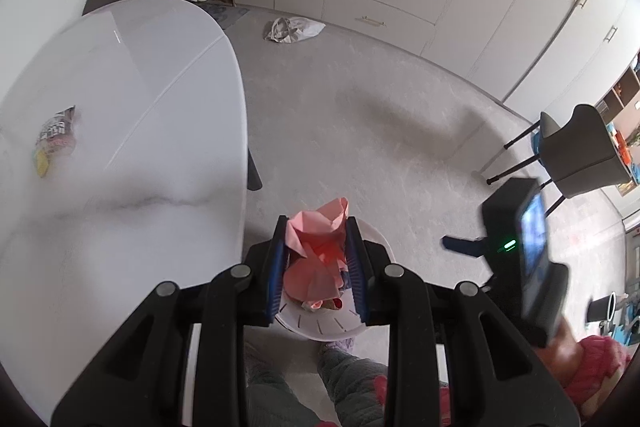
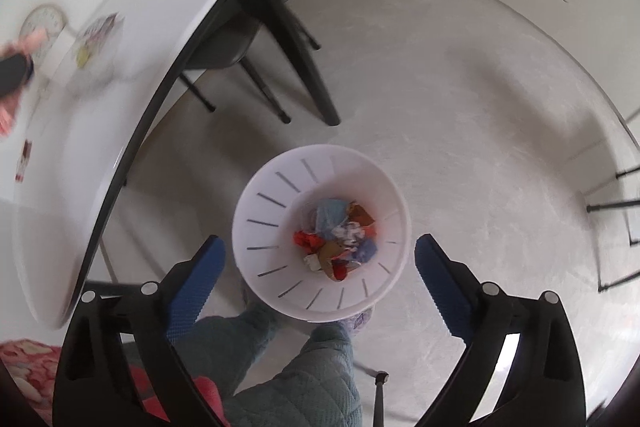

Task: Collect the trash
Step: 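Carry pink tissue and blue cloth to the bin and release both, then move both tools back over the table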

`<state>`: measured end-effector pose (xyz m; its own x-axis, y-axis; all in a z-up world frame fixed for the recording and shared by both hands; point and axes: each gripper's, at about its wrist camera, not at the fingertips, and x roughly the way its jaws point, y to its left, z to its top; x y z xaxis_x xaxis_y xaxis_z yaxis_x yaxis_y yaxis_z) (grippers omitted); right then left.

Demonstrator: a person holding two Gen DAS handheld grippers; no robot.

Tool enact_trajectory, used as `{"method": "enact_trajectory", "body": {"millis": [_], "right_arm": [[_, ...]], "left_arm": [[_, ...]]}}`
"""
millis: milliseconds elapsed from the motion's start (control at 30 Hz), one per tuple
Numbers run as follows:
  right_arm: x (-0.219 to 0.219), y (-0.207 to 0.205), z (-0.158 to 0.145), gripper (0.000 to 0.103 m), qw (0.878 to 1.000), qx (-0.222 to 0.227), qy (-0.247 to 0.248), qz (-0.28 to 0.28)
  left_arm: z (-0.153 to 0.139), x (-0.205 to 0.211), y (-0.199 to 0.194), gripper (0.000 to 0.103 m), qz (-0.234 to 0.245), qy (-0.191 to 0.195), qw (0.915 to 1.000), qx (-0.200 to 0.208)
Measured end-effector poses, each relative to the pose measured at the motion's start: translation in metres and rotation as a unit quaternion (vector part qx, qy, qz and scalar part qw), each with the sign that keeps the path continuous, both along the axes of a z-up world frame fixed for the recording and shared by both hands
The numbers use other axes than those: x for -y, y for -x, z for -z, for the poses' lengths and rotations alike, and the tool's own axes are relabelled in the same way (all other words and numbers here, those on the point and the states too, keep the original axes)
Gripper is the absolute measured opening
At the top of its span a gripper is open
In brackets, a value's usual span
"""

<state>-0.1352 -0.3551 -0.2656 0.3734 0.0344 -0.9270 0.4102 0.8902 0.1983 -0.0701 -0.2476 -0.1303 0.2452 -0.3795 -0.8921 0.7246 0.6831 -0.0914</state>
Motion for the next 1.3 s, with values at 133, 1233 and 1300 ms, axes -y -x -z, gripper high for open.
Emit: {"method": "enact_trajectory", "body": {"millis": [133,1233,1300], "right_arm": [[0.021,0.023,-0.012,0.097,0.999,0.004,0.006,0.040],[0.039,0.020,-0.049,0.097,0.998,0.025,0.006,0.059],[0.028,0.005,-0.059,0.097,0.998,0.042,0.004,0.046]], "left_arm": [[0.022,0.010,0.006,0.028,0.016,-0.012,0.9997,-0.015],[0.045,-0.016,-0.002,0.095,-0.011,0.016,0.9989,-0.042],[0.025,-0.034,-0.011,0.095,-0.030,0.027,0.9988,-0.028]]}}
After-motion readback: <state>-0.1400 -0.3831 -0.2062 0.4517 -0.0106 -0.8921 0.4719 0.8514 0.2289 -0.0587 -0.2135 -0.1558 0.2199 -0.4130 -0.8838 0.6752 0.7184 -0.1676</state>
